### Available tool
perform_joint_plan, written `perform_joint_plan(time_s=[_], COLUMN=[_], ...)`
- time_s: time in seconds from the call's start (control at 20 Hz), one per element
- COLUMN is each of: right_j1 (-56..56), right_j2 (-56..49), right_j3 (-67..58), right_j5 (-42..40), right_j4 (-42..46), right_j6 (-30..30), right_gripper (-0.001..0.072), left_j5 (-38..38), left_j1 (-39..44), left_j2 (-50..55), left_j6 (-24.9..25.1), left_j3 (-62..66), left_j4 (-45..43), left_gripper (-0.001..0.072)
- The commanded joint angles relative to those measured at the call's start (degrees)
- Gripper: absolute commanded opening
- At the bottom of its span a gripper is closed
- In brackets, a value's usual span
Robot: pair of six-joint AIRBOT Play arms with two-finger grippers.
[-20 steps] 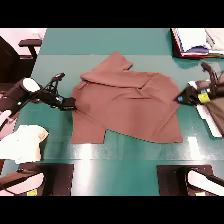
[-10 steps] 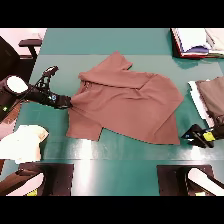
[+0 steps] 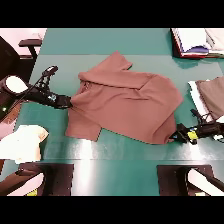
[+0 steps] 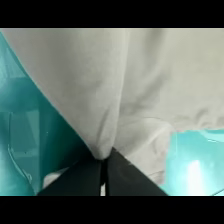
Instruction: Fold the shirts.
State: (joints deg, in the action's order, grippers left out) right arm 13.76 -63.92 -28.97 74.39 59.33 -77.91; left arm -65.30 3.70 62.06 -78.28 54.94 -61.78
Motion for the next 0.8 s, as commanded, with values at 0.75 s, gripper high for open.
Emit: perform_joint_plan(time_s=[0.75], right_j1=[-5.92], right_j2=[16.76], right_j3=[-80.19], right_j5=[4.26], right_j4=[7.98], right_j6=[-1.64], right_gripper=[0.0012], left_j5=[3.41], left_j1=[-0.04], left_j2=[-20.33], left_j6=[-6.36], left_j3=[59.39], left_j4=[-2.73], left_gripper=[0.0022])
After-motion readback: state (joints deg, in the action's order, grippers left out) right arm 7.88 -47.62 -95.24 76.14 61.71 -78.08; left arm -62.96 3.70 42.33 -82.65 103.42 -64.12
